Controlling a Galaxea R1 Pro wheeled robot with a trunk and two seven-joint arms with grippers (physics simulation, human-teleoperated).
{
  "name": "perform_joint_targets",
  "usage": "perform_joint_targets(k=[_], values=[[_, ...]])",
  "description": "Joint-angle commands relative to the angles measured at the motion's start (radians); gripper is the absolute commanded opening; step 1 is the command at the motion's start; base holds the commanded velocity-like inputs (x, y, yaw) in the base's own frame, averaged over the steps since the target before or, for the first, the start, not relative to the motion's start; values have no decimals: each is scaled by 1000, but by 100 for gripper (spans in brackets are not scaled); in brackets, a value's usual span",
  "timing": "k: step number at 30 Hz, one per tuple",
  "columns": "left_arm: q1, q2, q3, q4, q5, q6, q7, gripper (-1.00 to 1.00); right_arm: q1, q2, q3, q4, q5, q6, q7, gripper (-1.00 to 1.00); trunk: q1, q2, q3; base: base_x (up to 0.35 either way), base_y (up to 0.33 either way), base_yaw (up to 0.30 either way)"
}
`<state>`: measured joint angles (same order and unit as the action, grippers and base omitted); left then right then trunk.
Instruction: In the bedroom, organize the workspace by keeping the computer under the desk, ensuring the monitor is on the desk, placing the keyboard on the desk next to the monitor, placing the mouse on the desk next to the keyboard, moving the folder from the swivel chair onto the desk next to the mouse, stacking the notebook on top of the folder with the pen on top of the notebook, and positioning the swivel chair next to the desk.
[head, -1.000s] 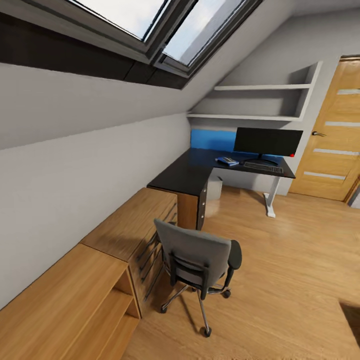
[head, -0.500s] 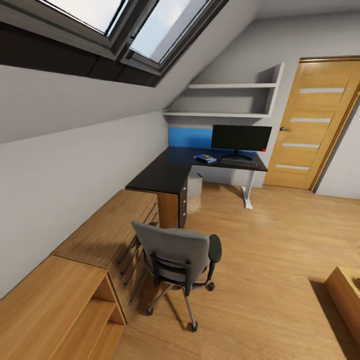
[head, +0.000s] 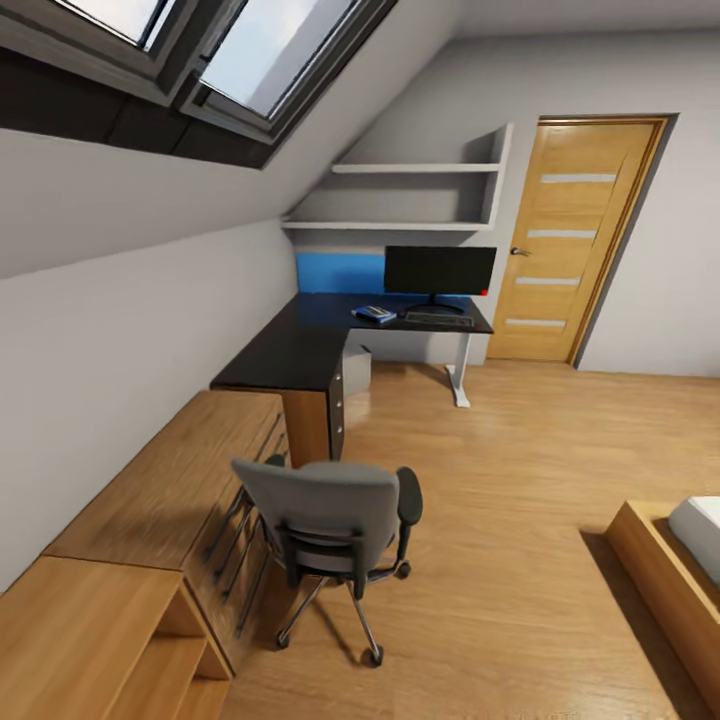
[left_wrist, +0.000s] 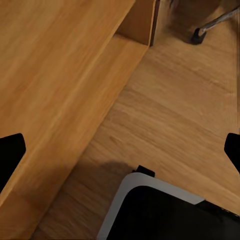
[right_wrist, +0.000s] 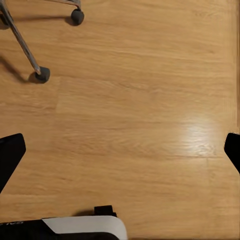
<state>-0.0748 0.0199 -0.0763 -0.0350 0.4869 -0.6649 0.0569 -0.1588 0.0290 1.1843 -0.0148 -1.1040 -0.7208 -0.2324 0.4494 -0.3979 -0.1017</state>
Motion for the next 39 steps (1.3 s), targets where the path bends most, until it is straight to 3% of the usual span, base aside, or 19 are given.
perform_joint_targets(k=[1,10,26,32,39], values=[[0,0,-8,0,2,-2,6,100,-1,0,9,-1,-1,0,-9,100,1,-2,-3,26,41,-258],[0,0,-9,0,2,-2,6,100,-1,1,9,-1,-1,0,-9,100,1,-2,-7,10,42,-217],[0,0,-10,0,2,-2,6,100,-1,2,14,-1,4,3,-7,100,1,-2,-8,1,55,-22],[0,1,-10,0,2,-2,6,100,-1,1,9,-1,4,68,-4,100,1,-2,-8,0,152,-1],[0,1,-5,-1,5,-4,8,100,-1,-5,6,-3,4,90,-4,100,1,-2,-8,0,53,0]])
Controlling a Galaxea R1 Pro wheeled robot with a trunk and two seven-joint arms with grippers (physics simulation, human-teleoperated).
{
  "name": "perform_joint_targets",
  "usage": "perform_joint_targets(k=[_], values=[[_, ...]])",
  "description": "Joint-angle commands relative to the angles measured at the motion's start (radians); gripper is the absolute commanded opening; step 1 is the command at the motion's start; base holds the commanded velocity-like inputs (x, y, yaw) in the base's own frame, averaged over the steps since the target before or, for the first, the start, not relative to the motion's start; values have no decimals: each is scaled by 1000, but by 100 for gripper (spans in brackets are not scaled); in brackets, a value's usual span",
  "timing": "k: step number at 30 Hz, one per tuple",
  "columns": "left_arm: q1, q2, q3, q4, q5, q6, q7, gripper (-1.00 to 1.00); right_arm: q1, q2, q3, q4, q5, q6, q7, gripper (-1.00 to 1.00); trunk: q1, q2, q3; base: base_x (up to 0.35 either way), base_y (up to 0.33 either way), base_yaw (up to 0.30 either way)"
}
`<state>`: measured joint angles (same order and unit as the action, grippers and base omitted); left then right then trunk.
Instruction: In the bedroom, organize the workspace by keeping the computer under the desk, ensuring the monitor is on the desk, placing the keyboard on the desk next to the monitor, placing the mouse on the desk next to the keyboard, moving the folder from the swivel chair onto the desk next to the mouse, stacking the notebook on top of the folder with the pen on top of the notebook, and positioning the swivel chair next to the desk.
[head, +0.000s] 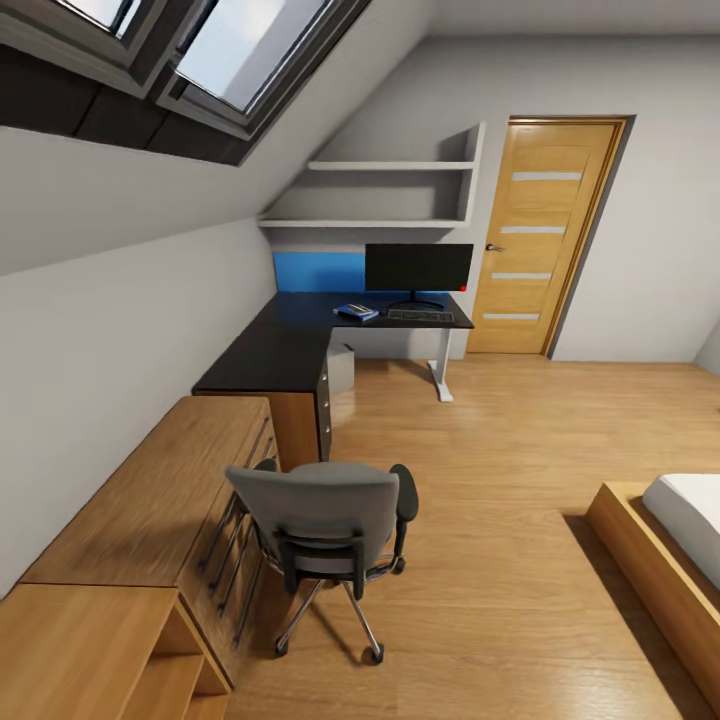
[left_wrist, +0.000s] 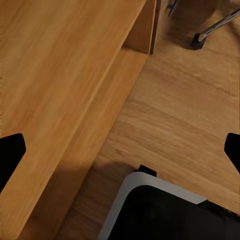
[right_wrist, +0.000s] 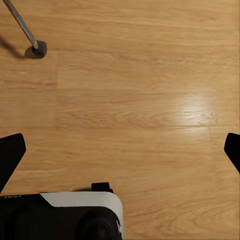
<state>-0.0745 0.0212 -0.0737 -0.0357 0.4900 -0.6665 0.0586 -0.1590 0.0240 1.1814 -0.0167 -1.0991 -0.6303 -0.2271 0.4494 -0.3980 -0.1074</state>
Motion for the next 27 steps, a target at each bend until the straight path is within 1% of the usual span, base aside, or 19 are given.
perform_joint_targets(k=[1,9,15,16,17,18,20,21,23,24,25,26,27], values=[[-1,0,-6,0,3,-4,7,100,-1,-1,8,-1,-1,1,-9,100,1,-2,-2,0,17,0],[-1,2,-4,-5,6,-11,11,100,-1,0,9,-4,0,3,-9,100,1,-2,-2,0,7,0],[-1,-1,-5,-7,6,-5,11,100,-1,-1,8,-5,2,2,-9,100,24,-44,-21,0,0,0],[-2,-52,-12,-268,-42,322,18,100,-13,8,10,-66,5,-3,-12,100,27,-51,-24,0,0,0],[-2,-52,-12,-288,-51,346,19,100,-17,8,10,-73,5,-3,-12,100,31,-58,-27,0,0,0],[-2,-53,-12,-322,-67,393,24,100,-32,8,10,-84,5,-3,-13,100,35,-65,-30,0,0,0],[-2,-53,-12,-351,-79,436,31,100,-54,8,10,-91,5,-3,-14,100,43,-79,-37,0,0,0],[-44,-56,-12,-461,-101,544,98,100,-154,16,9,-106,4,4,-14,100,47,-86,-40,0,0,0],[-79,-57,-12,-500,-104,584,119,100,-185,22,9,-111,4,6,-14,100,54,-100,-46,0,0,0],[-107,-58,-11,-516,-105,626,128,100,-209,27,9,-112,4,8,-15,100,58,-107,-49,0,0,0],[-122,-58,-11,-522,-105,650,131,100,-221,29,9,-113,4,9,-15,100,62,-114,-52,0,0,0],[-154,-61,-11,-530,-106,696,136,100,-245,34,9,-114,3,11,-15,100,66,-121,-55,0,0,0],[-170,-64,-11,-534,-106,717,138,100,-257,37,9,-114,2,13,-15,100,70,-128,-58,0,0,0]])
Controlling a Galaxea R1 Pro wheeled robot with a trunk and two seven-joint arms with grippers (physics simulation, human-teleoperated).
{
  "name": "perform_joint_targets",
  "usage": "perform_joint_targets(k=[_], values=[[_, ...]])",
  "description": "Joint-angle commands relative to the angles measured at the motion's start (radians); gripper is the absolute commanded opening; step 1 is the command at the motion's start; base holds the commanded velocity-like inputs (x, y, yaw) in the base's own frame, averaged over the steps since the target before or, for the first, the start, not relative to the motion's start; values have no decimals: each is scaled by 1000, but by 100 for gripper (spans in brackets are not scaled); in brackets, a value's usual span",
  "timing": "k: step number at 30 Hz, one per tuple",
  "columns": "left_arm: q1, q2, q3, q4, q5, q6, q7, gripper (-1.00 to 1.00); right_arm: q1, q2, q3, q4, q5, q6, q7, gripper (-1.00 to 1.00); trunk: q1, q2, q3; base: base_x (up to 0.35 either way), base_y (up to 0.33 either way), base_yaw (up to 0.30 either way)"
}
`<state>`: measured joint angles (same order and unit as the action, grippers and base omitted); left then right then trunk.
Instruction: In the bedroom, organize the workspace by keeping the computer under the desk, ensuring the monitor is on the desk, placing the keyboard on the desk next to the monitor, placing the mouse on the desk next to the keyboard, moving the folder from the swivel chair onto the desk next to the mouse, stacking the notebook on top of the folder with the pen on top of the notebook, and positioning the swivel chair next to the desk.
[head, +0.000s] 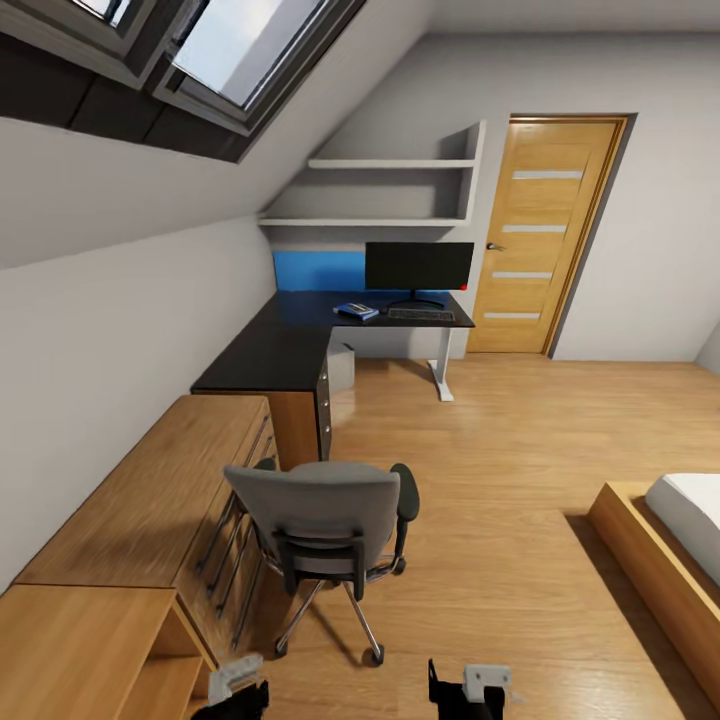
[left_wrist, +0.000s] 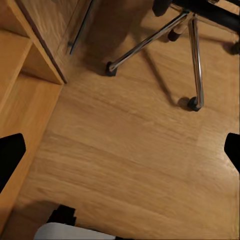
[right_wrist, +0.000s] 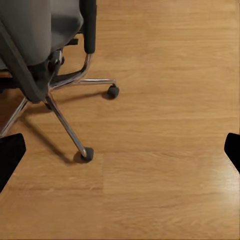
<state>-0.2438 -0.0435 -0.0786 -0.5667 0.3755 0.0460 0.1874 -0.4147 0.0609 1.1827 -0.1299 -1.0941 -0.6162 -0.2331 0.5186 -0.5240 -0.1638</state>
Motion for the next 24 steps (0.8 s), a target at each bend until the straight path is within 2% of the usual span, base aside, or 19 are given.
perform_joint_targets(k=[1,6,15,20,24], values=[[-32,-5,-6,-7,8,37,12,100,-23,5,8,-1,-3,5,-10,100,4,-9,-5,0,0,0],[-92,-17,-6,-13,8,80,15,100,-84,28,8,-2,-4,53,-11,100,23,-44,-21,0,0,0],[-118,-18,-6,-13,8,93,17,100,-167,79,7,-11,-4,163,-11,100,58,-107,-49,0,0,0],[-120,-16,-2,-10,9,93,17,100,-180,87,11,-37,-3,167,-9,100,77,-142,-65,0,0,0],[-121,-13,0,-7,9,92,17,100,-182,91,16,-47,-3,137,-6,100,92,-170,-77,0,0,0]])
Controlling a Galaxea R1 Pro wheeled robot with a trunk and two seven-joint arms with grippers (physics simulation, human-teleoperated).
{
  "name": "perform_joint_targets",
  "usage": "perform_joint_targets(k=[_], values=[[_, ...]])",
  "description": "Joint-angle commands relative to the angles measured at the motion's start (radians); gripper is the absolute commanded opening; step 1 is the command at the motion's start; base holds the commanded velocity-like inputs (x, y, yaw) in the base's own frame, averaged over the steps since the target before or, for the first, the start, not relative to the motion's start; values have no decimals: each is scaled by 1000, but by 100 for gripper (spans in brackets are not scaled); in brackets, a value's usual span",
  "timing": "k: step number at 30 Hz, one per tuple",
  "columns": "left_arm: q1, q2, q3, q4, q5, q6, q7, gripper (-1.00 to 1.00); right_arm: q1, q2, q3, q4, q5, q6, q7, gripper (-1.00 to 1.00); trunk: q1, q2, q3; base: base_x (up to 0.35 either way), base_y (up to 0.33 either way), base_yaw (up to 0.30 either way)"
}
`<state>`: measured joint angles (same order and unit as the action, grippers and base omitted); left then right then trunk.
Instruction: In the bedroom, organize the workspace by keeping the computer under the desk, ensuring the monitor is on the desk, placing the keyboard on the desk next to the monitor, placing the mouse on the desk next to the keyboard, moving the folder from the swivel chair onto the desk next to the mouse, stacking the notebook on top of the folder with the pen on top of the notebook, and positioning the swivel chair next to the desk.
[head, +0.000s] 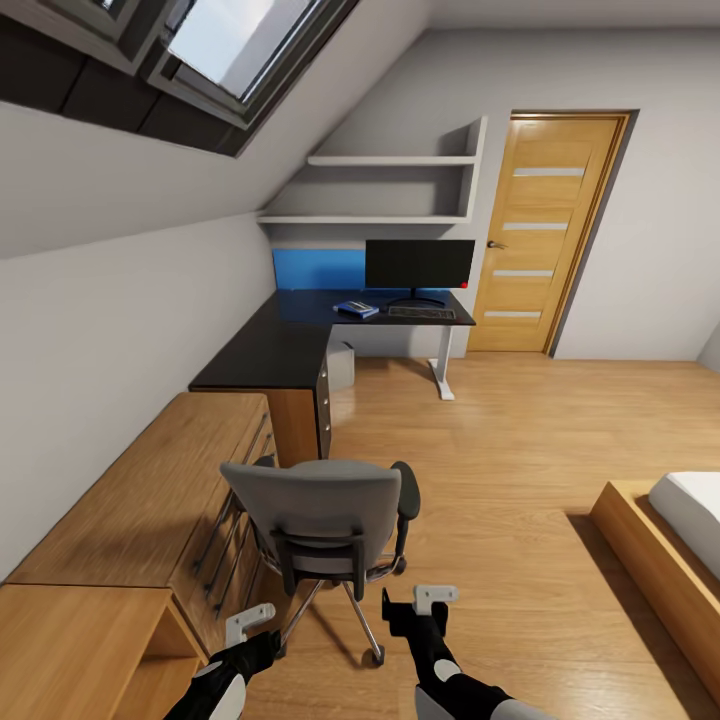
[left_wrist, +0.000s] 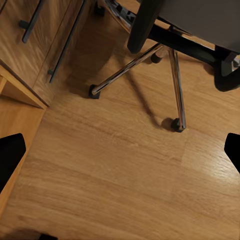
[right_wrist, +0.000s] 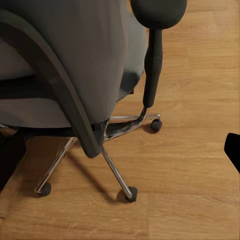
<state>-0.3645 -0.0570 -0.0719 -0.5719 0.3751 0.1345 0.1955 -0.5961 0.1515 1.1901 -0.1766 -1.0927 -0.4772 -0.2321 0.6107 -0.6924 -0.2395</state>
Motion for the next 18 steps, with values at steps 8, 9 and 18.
perform_joint_targets(k=[8,9,18], values=[[0,2,-7,1,11,4,9,100,-1,2,10,-4,-7,-32,-11,100,31,-58,-27,0,0,0],[0,4,-7,1,11,4,9,100,0,2,9,-4,-8,-34,-11,100,35,-65,-30,0,0,0],[0,19,-5,1,11,4,10,100,1,0,7,-2,-9,-42,-9,100,69,-128,-58,-1,0,0]])
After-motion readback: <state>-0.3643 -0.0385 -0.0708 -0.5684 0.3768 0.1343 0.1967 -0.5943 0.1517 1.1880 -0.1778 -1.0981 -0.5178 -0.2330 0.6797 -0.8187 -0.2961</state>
